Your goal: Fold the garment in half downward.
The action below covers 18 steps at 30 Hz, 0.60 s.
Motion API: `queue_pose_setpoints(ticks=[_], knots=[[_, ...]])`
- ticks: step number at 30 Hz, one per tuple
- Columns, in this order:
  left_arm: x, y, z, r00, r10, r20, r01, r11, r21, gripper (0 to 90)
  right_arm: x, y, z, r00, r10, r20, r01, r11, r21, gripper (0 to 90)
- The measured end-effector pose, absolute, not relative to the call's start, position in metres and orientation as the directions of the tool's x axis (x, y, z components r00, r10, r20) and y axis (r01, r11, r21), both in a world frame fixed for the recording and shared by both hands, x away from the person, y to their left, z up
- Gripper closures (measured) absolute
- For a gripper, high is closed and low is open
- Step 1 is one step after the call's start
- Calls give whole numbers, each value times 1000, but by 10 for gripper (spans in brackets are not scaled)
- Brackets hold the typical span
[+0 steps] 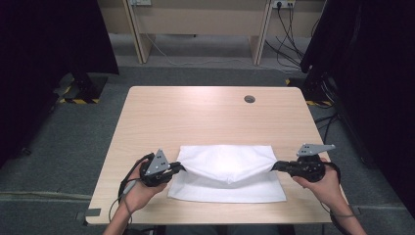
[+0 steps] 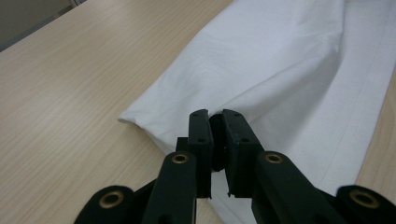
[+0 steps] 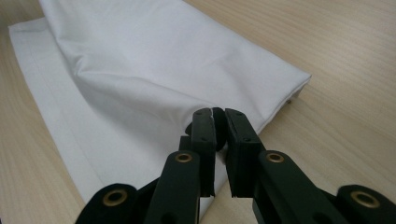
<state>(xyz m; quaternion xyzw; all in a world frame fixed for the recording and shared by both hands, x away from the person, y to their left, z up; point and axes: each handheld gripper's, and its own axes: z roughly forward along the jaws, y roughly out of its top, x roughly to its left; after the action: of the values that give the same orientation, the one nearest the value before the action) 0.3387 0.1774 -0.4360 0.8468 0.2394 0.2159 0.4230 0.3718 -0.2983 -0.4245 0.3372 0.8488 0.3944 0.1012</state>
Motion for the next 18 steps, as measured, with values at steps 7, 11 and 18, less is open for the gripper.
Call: queue_pose_setpoints(ticks=[7, 11, 18], knots=[[334, 176, -433, 796, 579, 176, 210, -538, 816, 818, 368, -298, -423, -758, 646, 90, 486, 467, 739, 837], [331, 176, -433, 797, 576, 182, 205, -542, 815, 819, 364, -298, -421, -761, 644, 85, 481, 470, 740, 837], [326, 178, -435, 796, 579, 177, 211, -540, 815, 818, 358, -299, -420, -764, 640, 79, 475, 476, 741, 837]])
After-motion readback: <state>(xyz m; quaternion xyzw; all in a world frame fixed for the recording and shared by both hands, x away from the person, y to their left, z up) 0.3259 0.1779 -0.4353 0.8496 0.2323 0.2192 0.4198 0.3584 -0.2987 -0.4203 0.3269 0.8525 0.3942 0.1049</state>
